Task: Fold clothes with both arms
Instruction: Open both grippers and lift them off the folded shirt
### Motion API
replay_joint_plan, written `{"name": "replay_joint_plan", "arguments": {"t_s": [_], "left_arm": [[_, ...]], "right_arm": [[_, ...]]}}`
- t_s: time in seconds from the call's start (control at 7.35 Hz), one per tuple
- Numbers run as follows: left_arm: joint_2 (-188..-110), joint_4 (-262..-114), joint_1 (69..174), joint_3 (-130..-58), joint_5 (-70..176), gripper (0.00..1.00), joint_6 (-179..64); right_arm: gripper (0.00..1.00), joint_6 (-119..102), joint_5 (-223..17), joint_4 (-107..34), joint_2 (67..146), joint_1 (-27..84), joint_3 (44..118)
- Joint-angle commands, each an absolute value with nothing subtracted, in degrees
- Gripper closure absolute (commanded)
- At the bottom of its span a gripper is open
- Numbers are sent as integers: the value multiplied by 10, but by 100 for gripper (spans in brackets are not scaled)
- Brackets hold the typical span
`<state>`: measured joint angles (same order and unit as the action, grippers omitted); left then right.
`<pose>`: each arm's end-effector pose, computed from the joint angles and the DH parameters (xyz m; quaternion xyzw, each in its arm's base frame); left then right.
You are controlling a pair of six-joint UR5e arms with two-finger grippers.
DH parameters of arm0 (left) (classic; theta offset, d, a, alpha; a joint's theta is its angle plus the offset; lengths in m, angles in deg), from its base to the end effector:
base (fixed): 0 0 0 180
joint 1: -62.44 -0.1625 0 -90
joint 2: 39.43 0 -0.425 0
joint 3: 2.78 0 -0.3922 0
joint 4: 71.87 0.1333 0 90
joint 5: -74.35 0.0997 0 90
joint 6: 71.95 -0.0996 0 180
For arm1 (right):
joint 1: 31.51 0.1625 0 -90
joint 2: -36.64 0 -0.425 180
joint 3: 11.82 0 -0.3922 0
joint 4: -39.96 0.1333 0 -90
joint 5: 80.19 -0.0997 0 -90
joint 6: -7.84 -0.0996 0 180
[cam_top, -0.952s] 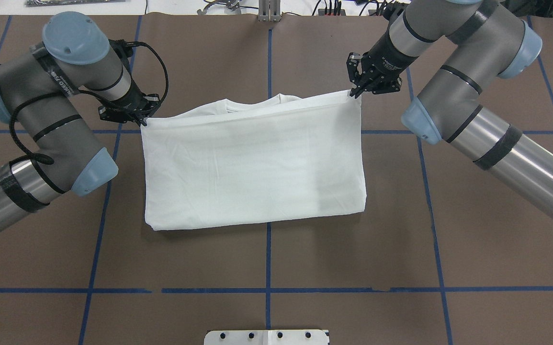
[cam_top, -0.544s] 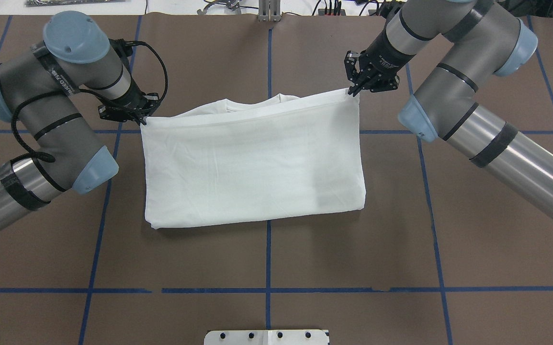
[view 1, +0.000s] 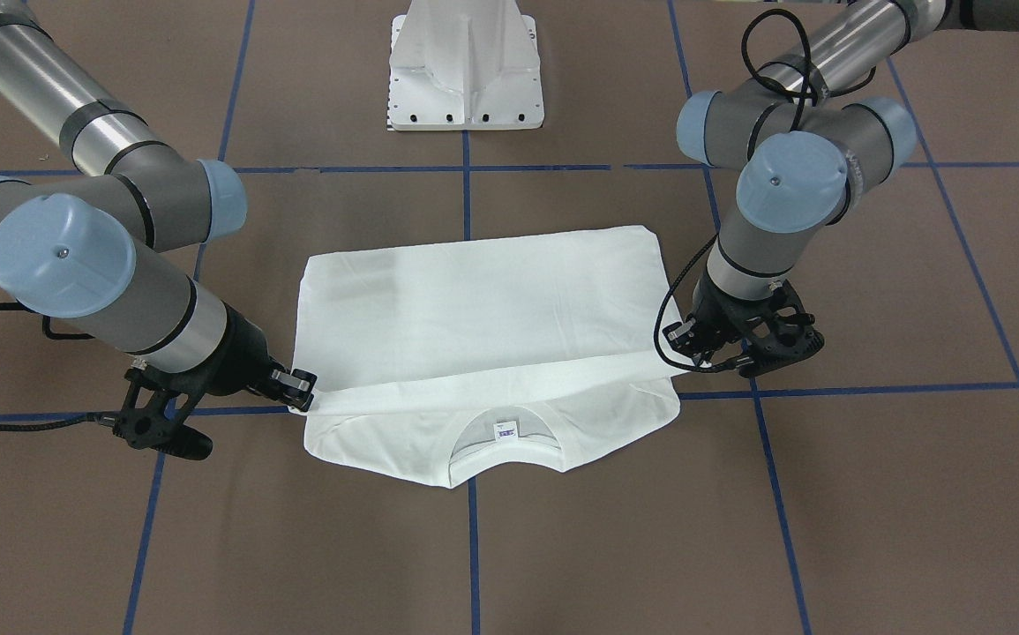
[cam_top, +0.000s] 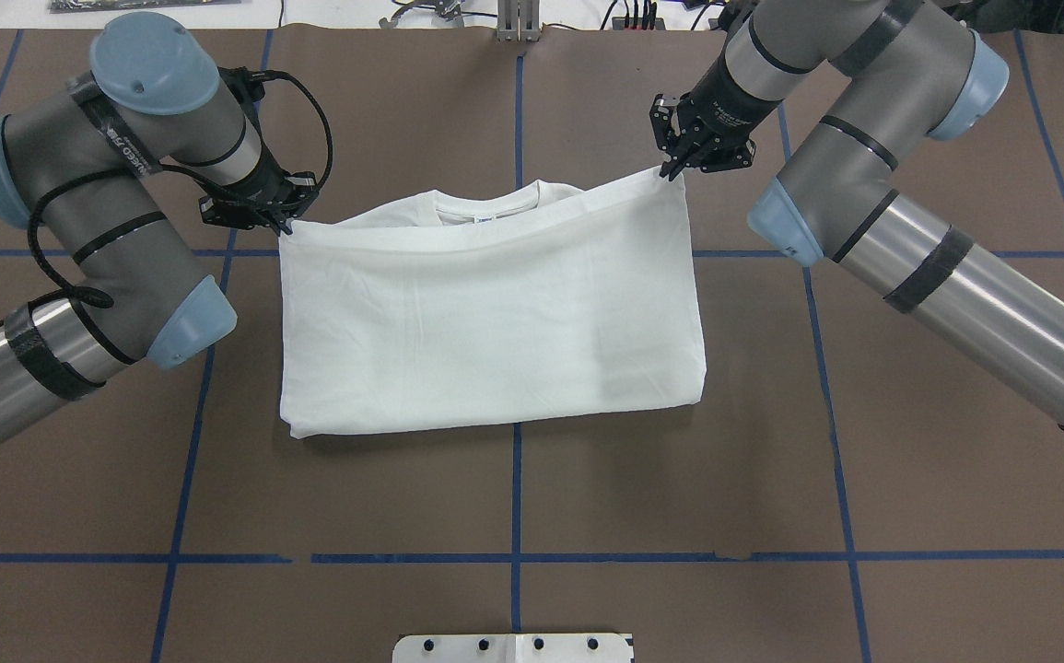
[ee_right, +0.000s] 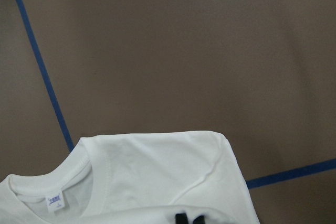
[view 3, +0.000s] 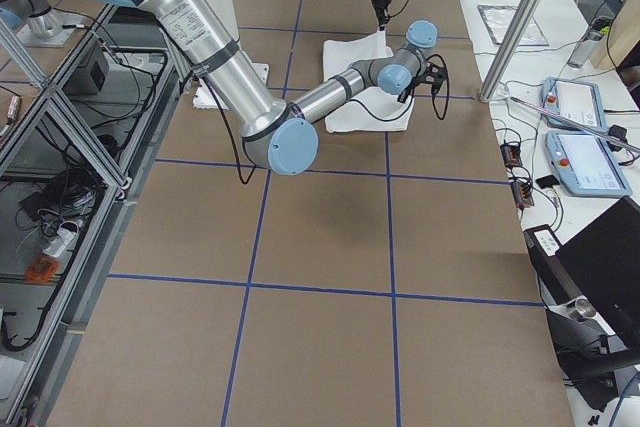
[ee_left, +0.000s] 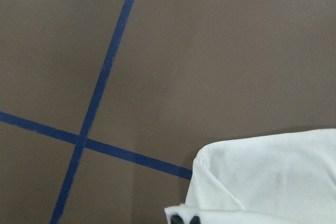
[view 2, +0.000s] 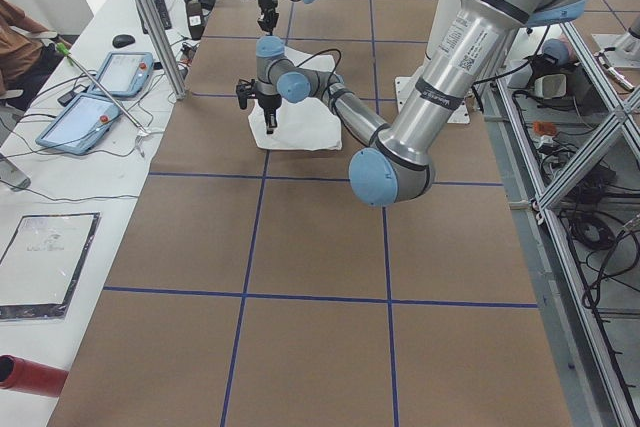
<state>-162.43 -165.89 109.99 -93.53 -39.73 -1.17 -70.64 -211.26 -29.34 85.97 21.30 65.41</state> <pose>0.3987 -0.5732 0.3119 0.0094 0.3729 -0.1610 0.9137 -0.3968 -0.6352 0.2762 -0.0655 -0.4964 0.1658 0.8496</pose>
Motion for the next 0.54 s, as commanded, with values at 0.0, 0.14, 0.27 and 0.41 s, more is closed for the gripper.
{"name": "replay_joint_plan", "arguments": {"t_s": [0.0,0.14,0.27,0.41], "left_arm": [[-1626,-1659,1100,-935,-397,100,-11],[-1626,-1660,1100,-935,-397,100,-11],[-1625,-1664,1100,-930,-396,100,-13],[-1629,-1668,1099,-919,-396,100,-14]], "right_arm": [[100,-706,-2111,-265,859,207,644],[100,-706,-2111,-262,859,204,644],[100,-706,-2111,-261,864,204,644],[100,-707,-2111,-248,866,204,644]]}}
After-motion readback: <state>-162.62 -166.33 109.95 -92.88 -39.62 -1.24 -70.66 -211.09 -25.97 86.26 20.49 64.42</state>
